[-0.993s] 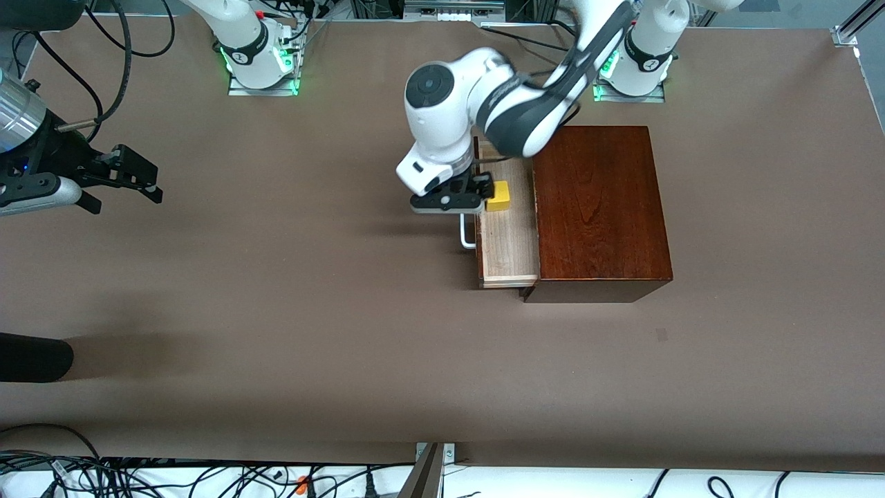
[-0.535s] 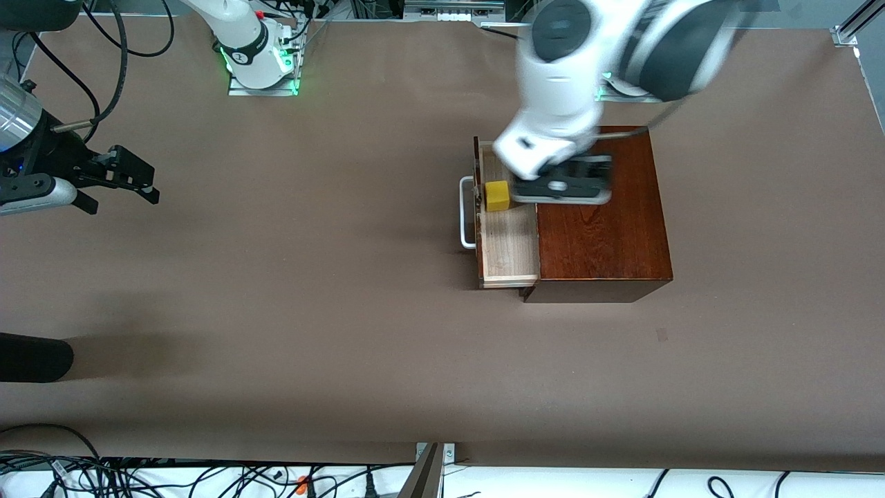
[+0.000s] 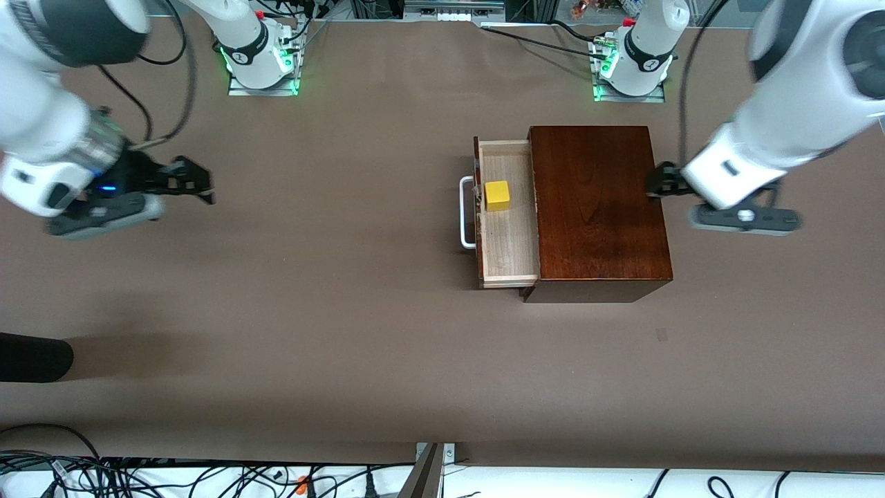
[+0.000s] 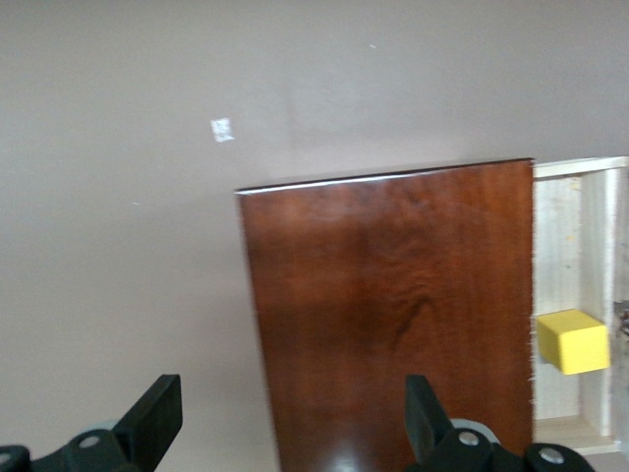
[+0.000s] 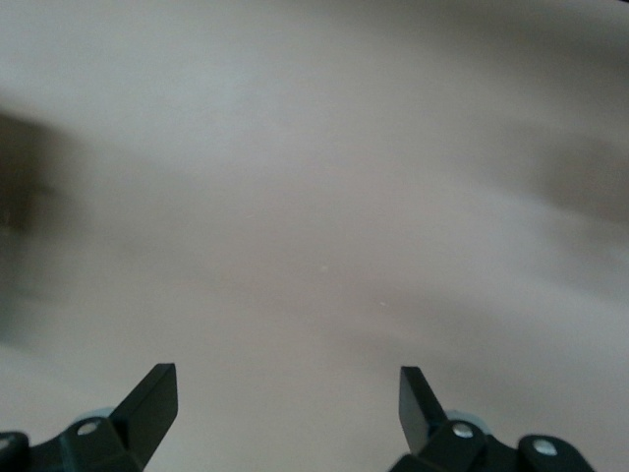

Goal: Open drawer, take yellow block, close drawer
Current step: 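Withdraw the left gripper while the right gripper reaches into the drawer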

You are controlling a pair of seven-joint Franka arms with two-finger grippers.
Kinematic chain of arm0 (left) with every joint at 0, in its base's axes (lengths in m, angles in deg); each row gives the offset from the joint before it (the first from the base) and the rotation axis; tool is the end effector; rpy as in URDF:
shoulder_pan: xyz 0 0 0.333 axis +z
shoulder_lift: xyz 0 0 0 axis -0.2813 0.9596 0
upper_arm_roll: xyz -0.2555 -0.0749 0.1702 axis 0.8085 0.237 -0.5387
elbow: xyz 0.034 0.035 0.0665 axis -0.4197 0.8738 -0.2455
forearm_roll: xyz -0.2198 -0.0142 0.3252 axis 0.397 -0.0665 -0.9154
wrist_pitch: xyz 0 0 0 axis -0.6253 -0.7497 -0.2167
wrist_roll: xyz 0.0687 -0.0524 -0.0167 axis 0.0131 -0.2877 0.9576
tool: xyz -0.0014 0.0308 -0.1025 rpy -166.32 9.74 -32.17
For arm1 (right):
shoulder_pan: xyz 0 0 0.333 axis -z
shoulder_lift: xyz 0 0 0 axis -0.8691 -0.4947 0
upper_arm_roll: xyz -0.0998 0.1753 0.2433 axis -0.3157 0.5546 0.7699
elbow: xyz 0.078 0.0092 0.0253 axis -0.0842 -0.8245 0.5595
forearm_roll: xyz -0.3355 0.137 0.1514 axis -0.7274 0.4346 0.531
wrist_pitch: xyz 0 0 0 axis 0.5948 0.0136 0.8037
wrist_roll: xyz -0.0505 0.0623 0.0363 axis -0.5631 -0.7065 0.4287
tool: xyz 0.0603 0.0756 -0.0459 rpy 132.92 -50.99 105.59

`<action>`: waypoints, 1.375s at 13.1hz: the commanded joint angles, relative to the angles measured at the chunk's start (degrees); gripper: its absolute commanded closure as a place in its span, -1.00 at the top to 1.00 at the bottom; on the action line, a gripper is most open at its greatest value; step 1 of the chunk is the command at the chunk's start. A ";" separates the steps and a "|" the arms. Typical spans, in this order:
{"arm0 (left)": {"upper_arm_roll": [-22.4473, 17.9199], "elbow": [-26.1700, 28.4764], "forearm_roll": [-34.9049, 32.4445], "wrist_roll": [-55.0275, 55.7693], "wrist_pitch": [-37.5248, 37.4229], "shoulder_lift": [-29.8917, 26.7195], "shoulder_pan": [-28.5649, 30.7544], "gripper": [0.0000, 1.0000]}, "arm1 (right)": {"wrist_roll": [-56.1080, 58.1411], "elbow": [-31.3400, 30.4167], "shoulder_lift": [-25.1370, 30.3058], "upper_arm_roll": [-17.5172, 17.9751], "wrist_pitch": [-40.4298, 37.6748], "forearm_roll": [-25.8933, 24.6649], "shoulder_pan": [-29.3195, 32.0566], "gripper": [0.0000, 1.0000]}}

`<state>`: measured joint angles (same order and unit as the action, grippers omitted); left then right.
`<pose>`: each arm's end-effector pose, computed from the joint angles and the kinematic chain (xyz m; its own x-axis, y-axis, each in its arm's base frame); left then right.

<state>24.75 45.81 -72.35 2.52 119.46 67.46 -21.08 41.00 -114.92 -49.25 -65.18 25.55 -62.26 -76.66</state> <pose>0.5901 -0.1197 0.5794 0.9933 -0.0811 -0.0824 -0.0834 -0.9962 -0.0258 0.5961 0.1425 0.5657 0.9352 0.3538 0.0143 0.3539 -0.9325 -0.0718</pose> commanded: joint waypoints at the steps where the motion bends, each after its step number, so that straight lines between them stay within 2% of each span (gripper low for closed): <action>1: -5.06 9.59 1.49 -4.17 6.44 -8.27 -0.53 1.00 | 3.19 0.81 -0.51 3.04 -0.21 0.22 -4.76 1.00; 3: -5.79 15.57 1.67 -7.14 11.29 -12.15 -0.62 1.00 | 3.36 1.16 -3.49 4.03 1.89 0.04 -11.35 1.00; 5: -5.44 15.61 0.79 -7.52 9.65 -11.82 -0.62 1.00 | 3.45 1.34 -5.07 3.94 5.05 -0.40 -17.85 1.00; 7: -4.82 15.08 -2.18 -6.99 7.35 -11.20 -0.79 1.00 | 5.54 2.73 -8.67 4.20 10.57 -1.10 -20.77 1.00; 10: -4.38 13.41 -2.82 -7.42 7.35 -10.50 -0.53 1.00 | 9.78 10.19 -17.36 4.11 12.80 -4.69 -27.36 1.00; 12: -4.38 13.32 -2.38 -7.77 7.35 -10.32 -0.27 1.00 | 10.83 17.21 -23.17 4.11 12.37 -5.41 -29.13 1.00; 16: -4.82 13.32 -2.11 -7.87 7.18 -10.32 0.08 1.00 | 22.22 24.08 -30.99 4.12 14.37 -7.26 -32.03 1.00; 18: -4.82 13.32 -2.02 -7.87 7.09 -10.32 0.08 1.00 | 23.40 27.08 -34.52 3.77 16.31 -7.87 -34.04 1.00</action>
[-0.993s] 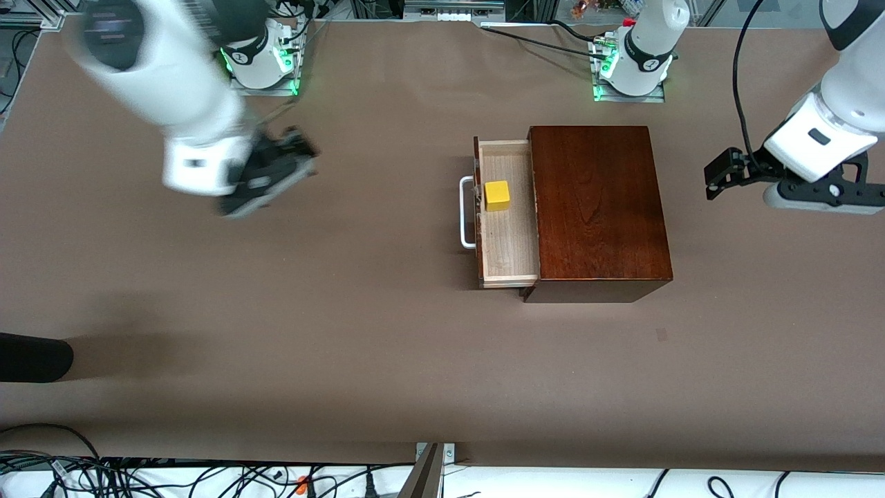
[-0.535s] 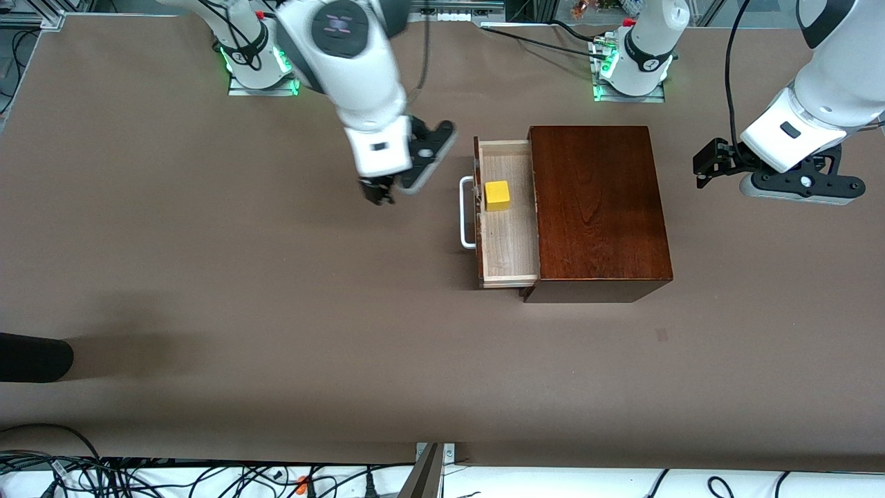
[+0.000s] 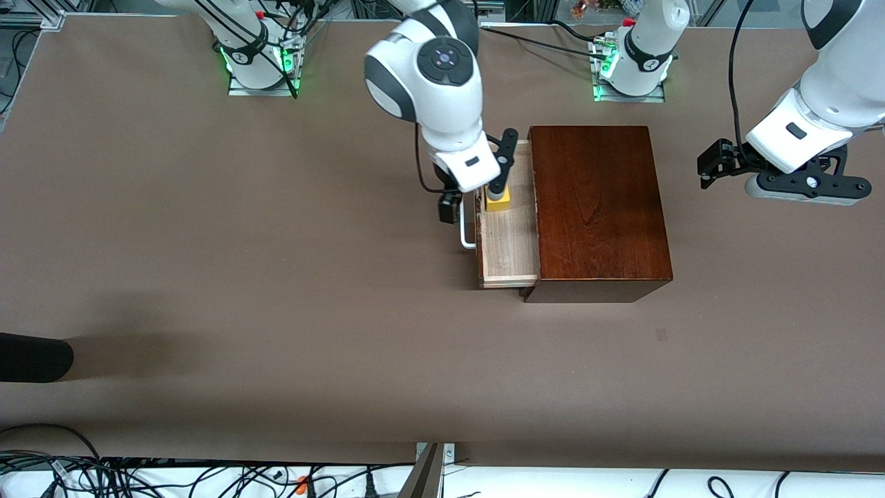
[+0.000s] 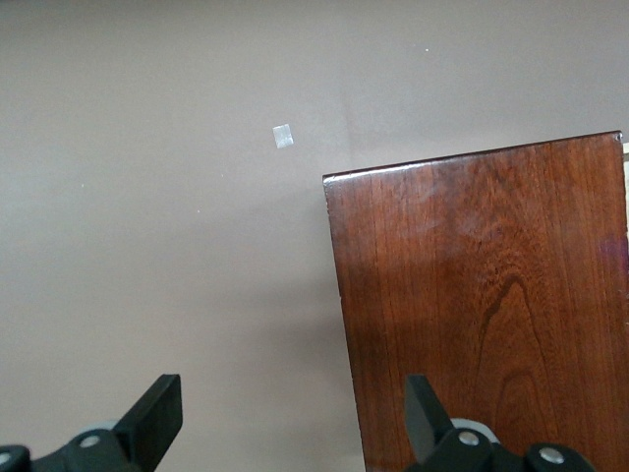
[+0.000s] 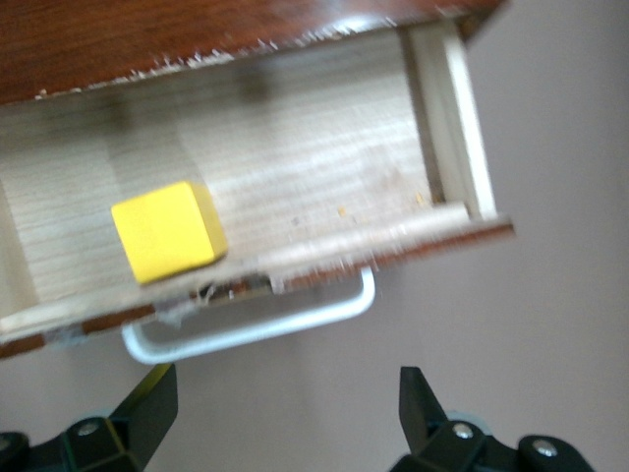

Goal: Open drawer, take yellow block, close drawer
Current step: 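Lower the right gripper onto the yellow cube and close it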

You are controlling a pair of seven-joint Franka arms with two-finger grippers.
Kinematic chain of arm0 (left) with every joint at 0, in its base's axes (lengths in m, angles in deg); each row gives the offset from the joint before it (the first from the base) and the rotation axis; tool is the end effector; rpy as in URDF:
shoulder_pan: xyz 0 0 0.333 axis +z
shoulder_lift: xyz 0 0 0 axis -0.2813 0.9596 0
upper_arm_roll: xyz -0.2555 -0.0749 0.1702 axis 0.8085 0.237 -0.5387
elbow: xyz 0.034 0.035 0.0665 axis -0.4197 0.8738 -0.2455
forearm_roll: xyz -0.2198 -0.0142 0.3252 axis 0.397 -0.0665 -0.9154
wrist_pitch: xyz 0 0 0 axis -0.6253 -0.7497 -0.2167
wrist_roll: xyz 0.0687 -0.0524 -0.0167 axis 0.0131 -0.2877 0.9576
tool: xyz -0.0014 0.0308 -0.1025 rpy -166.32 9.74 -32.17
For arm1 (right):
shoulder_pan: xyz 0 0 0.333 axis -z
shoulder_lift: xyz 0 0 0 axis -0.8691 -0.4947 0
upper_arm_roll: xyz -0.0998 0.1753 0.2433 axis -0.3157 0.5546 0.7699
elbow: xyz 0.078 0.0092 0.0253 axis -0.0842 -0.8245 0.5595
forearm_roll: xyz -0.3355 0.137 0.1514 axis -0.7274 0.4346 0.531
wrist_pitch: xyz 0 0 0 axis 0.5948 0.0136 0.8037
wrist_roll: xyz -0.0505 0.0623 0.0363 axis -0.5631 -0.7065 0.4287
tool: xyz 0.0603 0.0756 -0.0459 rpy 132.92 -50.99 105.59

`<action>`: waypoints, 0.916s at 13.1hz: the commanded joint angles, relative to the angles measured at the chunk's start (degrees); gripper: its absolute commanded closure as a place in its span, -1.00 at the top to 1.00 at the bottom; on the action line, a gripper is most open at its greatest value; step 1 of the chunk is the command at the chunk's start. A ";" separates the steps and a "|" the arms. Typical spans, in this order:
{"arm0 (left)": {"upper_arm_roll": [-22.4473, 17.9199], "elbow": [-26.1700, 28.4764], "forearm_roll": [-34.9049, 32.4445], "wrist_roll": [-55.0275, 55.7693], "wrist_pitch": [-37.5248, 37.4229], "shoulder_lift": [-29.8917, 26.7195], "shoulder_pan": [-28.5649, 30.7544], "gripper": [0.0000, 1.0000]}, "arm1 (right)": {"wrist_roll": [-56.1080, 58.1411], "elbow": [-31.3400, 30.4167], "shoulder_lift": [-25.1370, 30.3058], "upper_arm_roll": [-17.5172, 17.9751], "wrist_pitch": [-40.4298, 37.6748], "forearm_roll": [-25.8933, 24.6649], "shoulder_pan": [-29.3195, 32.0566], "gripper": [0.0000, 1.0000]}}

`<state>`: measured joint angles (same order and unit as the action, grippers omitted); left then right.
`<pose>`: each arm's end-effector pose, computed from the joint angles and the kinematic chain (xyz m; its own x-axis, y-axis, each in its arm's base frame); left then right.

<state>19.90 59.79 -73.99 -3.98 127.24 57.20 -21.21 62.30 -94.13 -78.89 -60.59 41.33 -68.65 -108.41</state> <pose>0.5543 -0.0696 0.5788 0.9926 -0.1208 -0.0148 -0.1215 -0.9903 -0.0668 0.5024 0.5657 0.4109 0.1832 0.9782 0.0978 0.9785 -0.1911 0.0779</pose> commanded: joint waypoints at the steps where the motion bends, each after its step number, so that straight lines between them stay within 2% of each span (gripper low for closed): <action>1: -0.06 -0.67 -0.39 -1.36 -0.69 -0.06 0.21 1.00 | 1.93 6.91 -5.67 -0.92 1.59 -1.74 -3.00 1.00; 4: -0.06 -0.67 -0.39 -1.36 -0.69 -0.06 0.21 1.00 | 0.79 7.00 -6.38 -1.18 3.53 -2.01 -5.46 1.00; 6: -0.06 -0.75 -0.39 -1.45 -0.69 -0.06 0.21 1.00 | 0.52 6.56 -7.08 -1.09 2.74 -4.02 -7.22 1.00; 9: -0.06 -0.67 -0.39 -1.45 -0.95 -0.06 0.21 1.00 | 0.61 6.56 -10.15 -1.09 2.83 -4.73 -7.57 1.00; 12: -0.06 -0.84 -0.39 -1.45 -0.69 0.20 0.12 1.00 | 0.61 6.56 -10.60 -1.00 2.22 -4.65 -8.10 1.00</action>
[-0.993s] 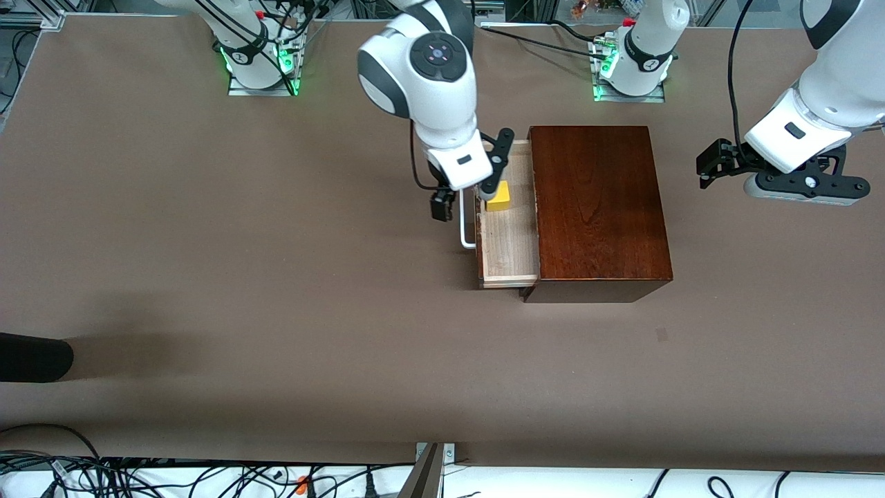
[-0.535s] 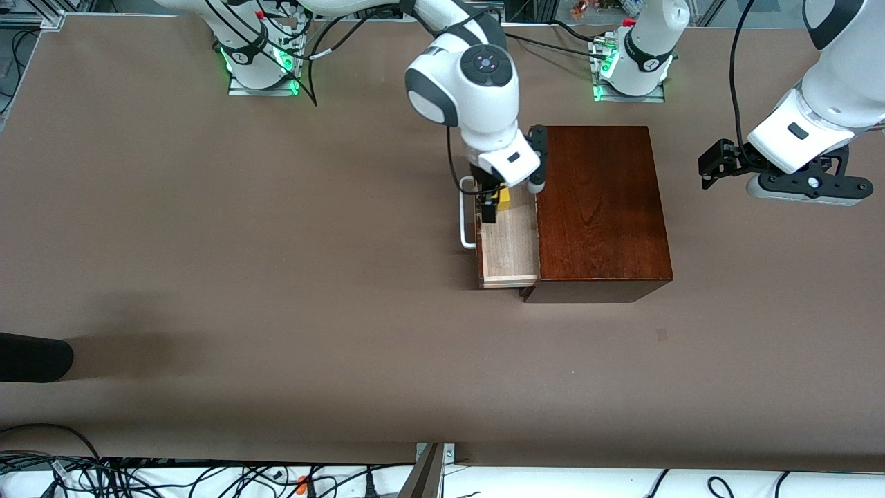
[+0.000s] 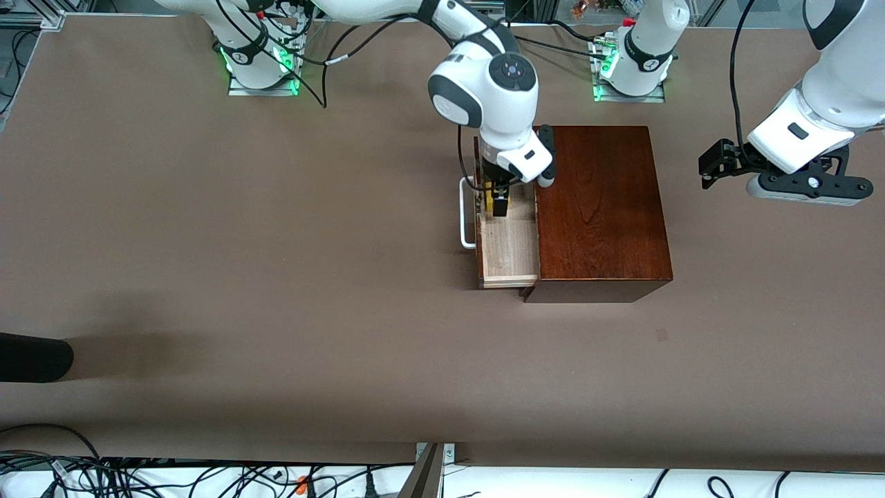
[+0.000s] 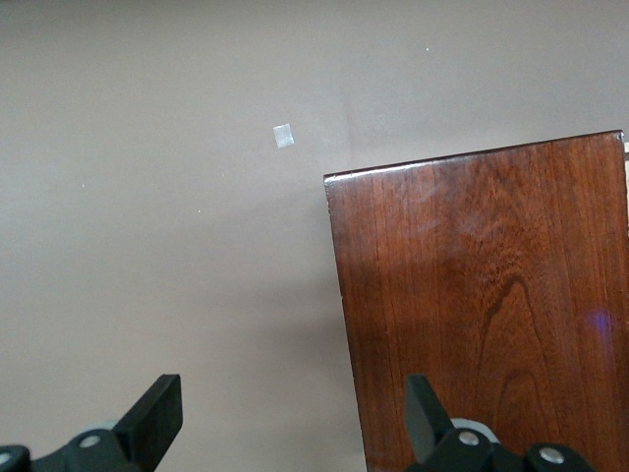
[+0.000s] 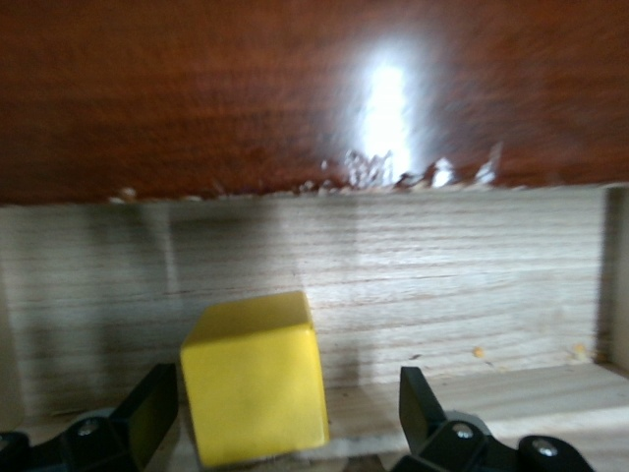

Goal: Open drawer, take yellow block, close drawer
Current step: 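Lower the right gripper onto the yellow cube and close it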

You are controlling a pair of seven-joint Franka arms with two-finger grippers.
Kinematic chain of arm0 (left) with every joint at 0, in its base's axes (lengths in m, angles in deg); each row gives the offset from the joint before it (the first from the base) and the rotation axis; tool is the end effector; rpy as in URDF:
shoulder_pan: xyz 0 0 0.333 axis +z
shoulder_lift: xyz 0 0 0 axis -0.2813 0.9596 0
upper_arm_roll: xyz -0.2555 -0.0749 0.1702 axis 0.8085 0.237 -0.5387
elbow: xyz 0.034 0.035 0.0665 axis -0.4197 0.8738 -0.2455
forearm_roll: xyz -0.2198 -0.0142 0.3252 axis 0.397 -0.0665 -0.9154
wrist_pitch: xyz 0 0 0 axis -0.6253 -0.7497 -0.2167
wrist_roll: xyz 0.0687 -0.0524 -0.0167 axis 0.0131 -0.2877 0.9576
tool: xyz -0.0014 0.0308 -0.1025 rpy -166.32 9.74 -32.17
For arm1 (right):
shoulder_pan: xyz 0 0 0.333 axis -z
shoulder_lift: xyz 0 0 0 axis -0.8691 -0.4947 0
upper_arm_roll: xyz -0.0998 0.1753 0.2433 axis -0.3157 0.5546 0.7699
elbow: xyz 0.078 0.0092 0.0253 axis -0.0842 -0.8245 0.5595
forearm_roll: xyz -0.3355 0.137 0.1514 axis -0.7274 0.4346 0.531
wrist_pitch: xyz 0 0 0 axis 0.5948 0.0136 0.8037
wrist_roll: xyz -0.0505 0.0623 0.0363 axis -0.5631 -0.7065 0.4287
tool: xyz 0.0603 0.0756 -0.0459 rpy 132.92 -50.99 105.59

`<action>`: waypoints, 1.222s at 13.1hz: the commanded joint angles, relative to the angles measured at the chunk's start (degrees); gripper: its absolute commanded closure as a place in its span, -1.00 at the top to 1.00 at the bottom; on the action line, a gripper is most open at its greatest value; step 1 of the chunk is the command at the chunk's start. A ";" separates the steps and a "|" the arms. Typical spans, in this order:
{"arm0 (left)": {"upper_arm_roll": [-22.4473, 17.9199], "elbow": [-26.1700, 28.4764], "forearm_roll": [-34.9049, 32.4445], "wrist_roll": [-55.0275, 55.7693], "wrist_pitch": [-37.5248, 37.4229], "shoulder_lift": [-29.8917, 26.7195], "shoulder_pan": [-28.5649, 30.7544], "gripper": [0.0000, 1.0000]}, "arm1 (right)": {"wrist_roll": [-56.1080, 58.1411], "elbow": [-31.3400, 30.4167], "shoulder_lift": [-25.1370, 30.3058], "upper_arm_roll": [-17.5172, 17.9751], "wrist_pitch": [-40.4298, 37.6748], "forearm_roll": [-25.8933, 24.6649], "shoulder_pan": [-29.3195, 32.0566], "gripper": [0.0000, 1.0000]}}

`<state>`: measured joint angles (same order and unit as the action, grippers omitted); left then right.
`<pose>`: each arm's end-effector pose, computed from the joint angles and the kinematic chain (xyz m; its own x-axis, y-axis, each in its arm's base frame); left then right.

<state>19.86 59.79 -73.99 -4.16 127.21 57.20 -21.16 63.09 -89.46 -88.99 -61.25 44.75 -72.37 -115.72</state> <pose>0.5543 -0.0687 0.5788 0.9924 -0.1223 -0.0155 -0.1230 -0.9901 -0.0668 0.4474 0.6382 0.3214 0.0270 0.9992 0.0307 0.9925 -0.0305 0.1181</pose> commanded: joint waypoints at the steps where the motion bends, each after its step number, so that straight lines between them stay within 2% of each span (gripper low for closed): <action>1: -0.02 -0.93 -0.39 -1.36 -0.66 0.46 0.08 1.00 | -0.27 1.89 -0.59 -0.35 -1.56 -0.92 -0.88 1.00; 3: -0.02 -0.93 -0.39 -1.36 -0.75 0.46 0.16 1.00 | -0.27 1.89 -1.12 -0.43 -1.30 -1.01 -0.88 0.99; 4: -0.02 -0.93 -0.39 -1.27 -0.75 0.46 0.16 1.00 | -0.18 1.89 -1.12 -0.43 -1.38 -1.10 -0.88 0.64; 5: -0.02 -0.93 -0.39 -1.27 -0.75 0.46 0.16 1.00 | -0.27 1.89 -1.03 -0.43 -1.65 -1.10 -0.88 0.12; 7: -0.02 -0.93 -0.39 -1.45 -0.75 0.46 0.16 1.00 | -0.44 1.89 -1.03 -0.43 -1.65 -1.10 -0.88 -0.76; 8: -0.11 -0.93 -0.39 -1.71 -0.84 0.46 0.16 1.00 | -0.62 1.98 -0.86 -0.52 -1.65 -1.10 -0.79 -1.00; 10: -0.11 -0.93 -0.39 -1.97 -0.84 0.46 0.16 1.00 | -1.32 2.33 -0.42 -0.70 -2.61 -1.01 -0.79 -1.00; 12: -0.11 -0.93 -0.39 -2.06 -0.84 0.46 0.16 1.00 | -6.84 2.94 0.80 -0.61 -3.93 -0.92 -0.79 -1.00; 16: -0.02 -0.93 -0.39 -2.06 -0.84 0.46 0.16 1.00 | -8.79 8.04 4.76 -0.70 -11.57 -0.57 -0.18 -1.00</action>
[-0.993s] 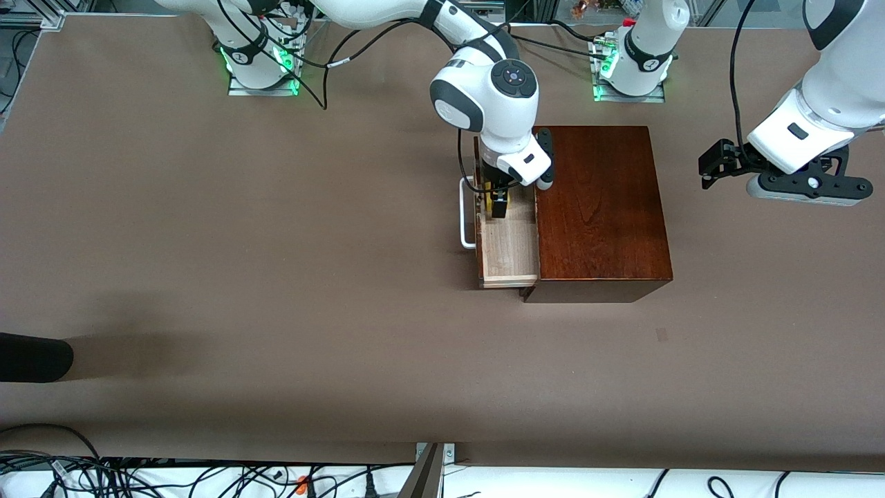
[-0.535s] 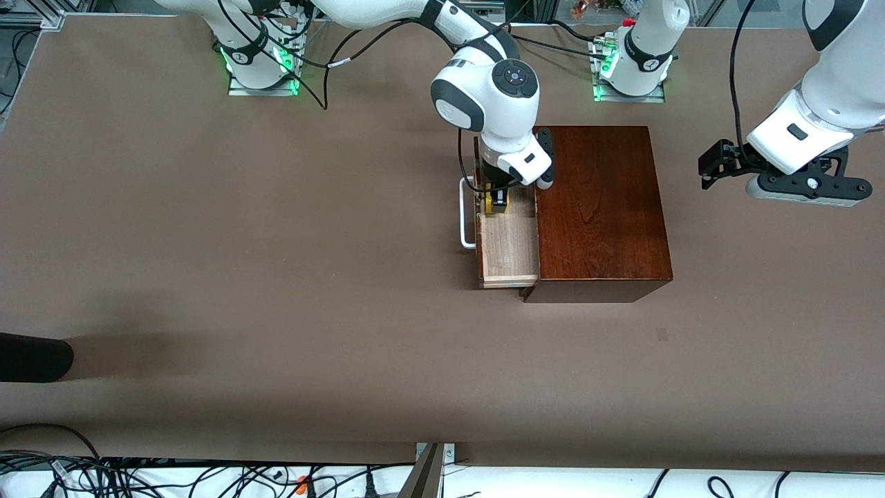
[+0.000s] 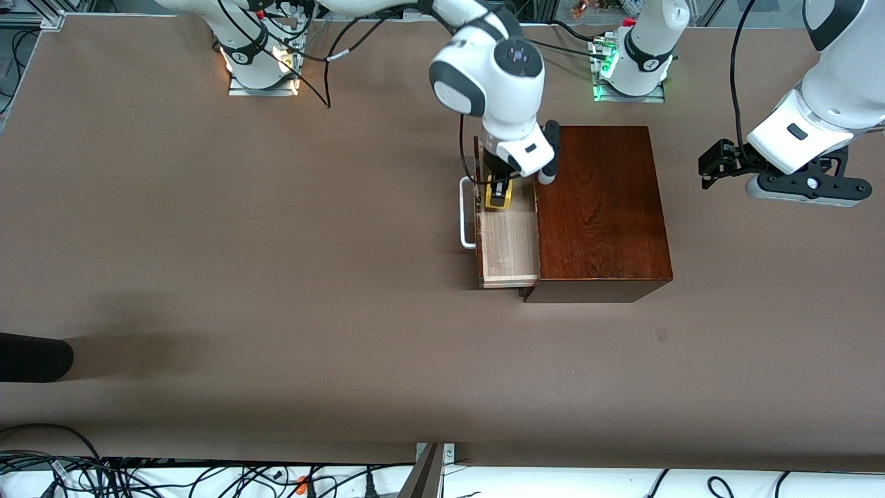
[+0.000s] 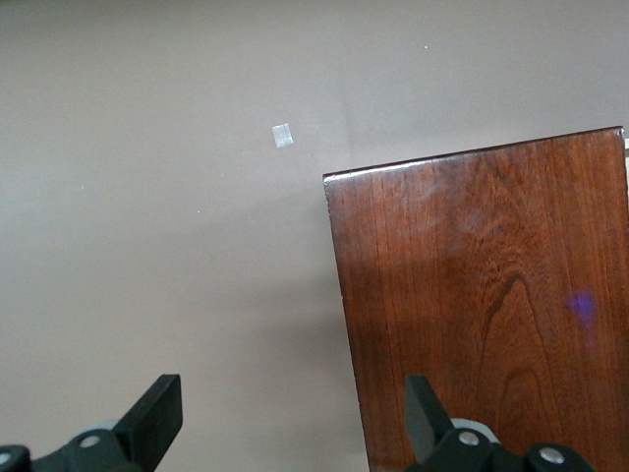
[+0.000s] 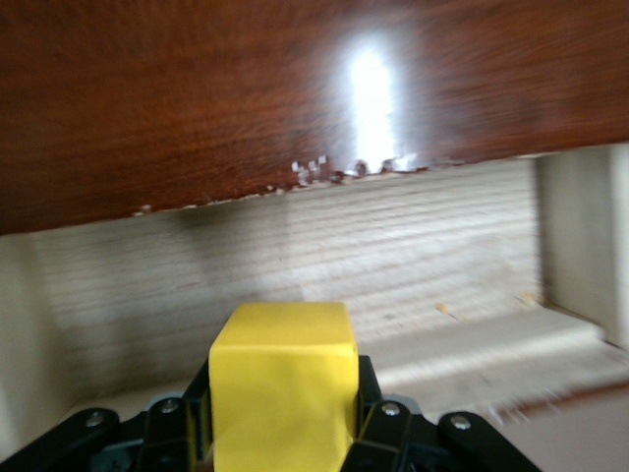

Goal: Open drawer, take yellow block, close drawer
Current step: 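Lift the cube out with the right gripper while the left gripper reaches the drawer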

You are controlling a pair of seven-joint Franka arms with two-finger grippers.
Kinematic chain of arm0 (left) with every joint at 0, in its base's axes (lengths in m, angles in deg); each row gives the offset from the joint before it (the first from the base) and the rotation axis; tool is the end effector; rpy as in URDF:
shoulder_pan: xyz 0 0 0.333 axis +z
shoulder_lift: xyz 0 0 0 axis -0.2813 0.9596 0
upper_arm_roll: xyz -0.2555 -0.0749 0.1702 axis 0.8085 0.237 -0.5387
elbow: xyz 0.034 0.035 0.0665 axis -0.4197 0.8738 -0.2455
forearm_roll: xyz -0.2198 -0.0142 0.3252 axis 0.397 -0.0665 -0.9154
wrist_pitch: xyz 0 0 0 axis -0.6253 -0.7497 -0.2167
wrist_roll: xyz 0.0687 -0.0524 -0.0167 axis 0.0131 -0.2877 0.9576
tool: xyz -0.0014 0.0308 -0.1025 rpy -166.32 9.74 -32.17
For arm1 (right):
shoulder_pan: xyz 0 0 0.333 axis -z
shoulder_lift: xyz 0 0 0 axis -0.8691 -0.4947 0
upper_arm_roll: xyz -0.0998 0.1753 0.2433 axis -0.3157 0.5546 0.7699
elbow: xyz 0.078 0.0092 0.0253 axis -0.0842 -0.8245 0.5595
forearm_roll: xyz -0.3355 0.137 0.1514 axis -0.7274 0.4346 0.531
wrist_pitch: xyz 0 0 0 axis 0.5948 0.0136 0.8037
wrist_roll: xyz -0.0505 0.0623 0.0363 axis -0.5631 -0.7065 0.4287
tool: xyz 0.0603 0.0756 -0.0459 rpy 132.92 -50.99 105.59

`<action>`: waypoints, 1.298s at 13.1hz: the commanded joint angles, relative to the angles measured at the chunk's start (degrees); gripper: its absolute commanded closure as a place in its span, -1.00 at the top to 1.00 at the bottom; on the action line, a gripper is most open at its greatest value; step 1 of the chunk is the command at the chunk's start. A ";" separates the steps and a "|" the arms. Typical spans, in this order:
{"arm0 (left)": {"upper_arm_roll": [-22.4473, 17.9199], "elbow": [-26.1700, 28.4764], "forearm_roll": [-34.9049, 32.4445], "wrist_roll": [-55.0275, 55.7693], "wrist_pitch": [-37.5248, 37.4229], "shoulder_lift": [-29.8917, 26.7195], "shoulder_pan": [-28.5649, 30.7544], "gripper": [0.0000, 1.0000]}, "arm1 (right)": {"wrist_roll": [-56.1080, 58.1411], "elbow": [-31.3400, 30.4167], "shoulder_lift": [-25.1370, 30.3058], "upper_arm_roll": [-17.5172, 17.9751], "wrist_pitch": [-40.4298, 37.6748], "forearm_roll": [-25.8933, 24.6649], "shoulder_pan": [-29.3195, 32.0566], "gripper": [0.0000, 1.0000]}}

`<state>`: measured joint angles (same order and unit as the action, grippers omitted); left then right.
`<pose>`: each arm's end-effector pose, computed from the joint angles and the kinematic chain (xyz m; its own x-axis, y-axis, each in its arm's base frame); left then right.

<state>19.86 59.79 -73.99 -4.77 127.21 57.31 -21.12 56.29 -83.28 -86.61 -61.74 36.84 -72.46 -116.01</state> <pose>0.5548 -0.0684 0.5777 0.9911 -0.1321 -0.0181 -0.1330 -0.9889 -0.0665 0.4483 0.6363 0.3932 0.1559 0.9865 0.0503 0.9785 -0.1612 0.1289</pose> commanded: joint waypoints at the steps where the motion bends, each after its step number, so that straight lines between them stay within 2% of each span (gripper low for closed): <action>1: -0.02 -0.93 -0.39 -1.45 -0.83 0.27 0.13 1.00 | -2.78 1.87 4.22 -0.13 -4.62 -0.23 1.15 -1.00; 4: 0.60 -1.02 -0.30 -1.45 -0.83 0.18 -0.13 1.00 | -3.14 1.78 9.49 -0.30 -7.26 1.61 5.45 -1.00; 6: 0.95 -1.02 -0.21 -1.62 -1.18 0.09 -0.83 1.00 | -2.96 1.78 12.22 -0.04 -11.29 2.58 10.46 -1.00; 8: 1.48 -1.02 4.24 -6.78 -2.32 0.18 -0.75 1.00 | -3.05 1.78 14.42 -0.39 -15.34 2.76 15.46 -1.00; 10: 1.74 -0.93 8.64 -18.08 -4.24 1.05 -1.10 1.00 | -2.61 1.61 17.40 -0.39 -19.99 2.76 21.26 -1.00; 12: 5.41 -0.93 11.47 -28.92 -5.05 3.51 -1.54 1.00 | -2.09 0.47 20.14 -1.78 -23.43 3.20 25.84 -1.00; 13: 8.39 -1.02 11.82 -31.13 -4.96 5.00 -1.89 1.00 | -2.00 0.20 20.58 -2.23 -23.79 5.20 28.21 -1.00; 15: 13.84 -1.37 14.36 -31.77 -2.87 10.60 -2.41 1.00 | -1.91 -0.68 20.85 -3.29 -23.79 8.90 33.75 -1.00; 17: 19.29 -4.69 14.73 -31.95 2.83 17.29 -3.73 1.00 | -2.00 -2.60 20.85 -3.90 -22.92 9.35 38.41 -1.00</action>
<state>35.73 59.81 -60.23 -34.56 127.61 68.02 -24.01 54.17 -82.78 -67.02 -65.80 13.25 -64.63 -80.99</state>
